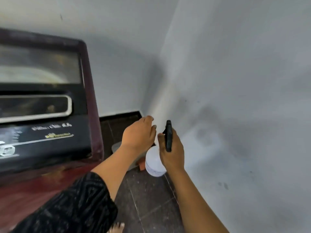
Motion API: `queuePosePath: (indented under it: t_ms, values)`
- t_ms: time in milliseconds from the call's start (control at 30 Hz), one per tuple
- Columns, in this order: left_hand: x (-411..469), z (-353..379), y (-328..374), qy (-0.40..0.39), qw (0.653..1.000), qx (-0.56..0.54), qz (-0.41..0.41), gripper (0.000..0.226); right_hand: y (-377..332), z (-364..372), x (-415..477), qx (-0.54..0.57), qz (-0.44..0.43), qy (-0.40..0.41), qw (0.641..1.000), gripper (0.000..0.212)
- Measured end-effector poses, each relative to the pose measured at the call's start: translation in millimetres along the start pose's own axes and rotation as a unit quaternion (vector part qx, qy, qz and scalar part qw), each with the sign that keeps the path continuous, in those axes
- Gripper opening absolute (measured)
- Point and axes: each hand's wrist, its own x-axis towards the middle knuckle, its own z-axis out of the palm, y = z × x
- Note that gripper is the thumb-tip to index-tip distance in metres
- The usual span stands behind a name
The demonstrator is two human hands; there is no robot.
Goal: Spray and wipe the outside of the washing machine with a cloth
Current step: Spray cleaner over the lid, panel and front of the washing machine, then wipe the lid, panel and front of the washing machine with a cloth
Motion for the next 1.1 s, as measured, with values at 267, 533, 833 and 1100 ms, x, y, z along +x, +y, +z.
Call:
queuePosePath:
  t_ms: [267,533,833,1100]
  values:
    - [47.7,122.9,-71.0,-0.068,0.983,0.001,-0.173,0.022,122.1,81.6,70.4,0.037,0.039,-0.154,0.987,0.067]
    - [94.1,290.0,-176.3,-0.086,0.863,-0.219,-0.448,0.033,252.6,223.3,120.8,0.081,0.057,-0.351,0.931,0.080]
    - [107.7,448.2,-333.6,0.043,0.831,-0.261,-0.489,0.028,395.0,408.1,136.6,0.092,0.052,-0.452,0.886,0.065]
    - [107.9,534.0,-427.8,0.046,0.829,-0.242,-0.502,0.034,479.2,512.4,131.0,0.064,0.054,-0.450,0.889,0.059]
